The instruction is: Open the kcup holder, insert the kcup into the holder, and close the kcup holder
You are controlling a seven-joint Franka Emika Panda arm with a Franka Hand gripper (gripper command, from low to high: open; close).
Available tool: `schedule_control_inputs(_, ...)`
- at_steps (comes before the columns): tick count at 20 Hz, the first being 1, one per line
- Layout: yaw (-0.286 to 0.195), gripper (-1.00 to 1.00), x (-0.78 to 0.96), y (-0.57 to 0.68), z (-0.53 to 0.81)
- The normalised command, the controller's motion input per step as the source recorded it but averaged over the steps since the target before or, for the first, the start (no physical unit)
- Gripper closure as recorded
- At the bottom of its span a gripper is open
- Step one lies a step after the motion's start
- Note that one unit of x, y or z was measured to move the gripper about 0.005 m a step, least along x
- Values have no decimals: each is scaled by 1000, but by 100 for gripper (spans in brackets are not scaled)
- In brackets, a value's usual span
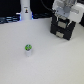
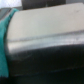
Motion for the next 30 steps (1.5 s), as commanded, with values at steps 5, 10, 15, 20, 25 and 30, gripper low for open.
schedule_control_inputs(5,-58,100,682,-281,151)
schedule_control_inputs(10,-93,100,908,-413,114)
schedule_control_inputs(15,-90,100,911,-389,91)
schedule_control_inputs(20,-83,100,929,-339,165)
schedule_control_inputs(25,-83,100,930,-367,151)
schedule_control_inputs(30,-83,100,919,-387,126)
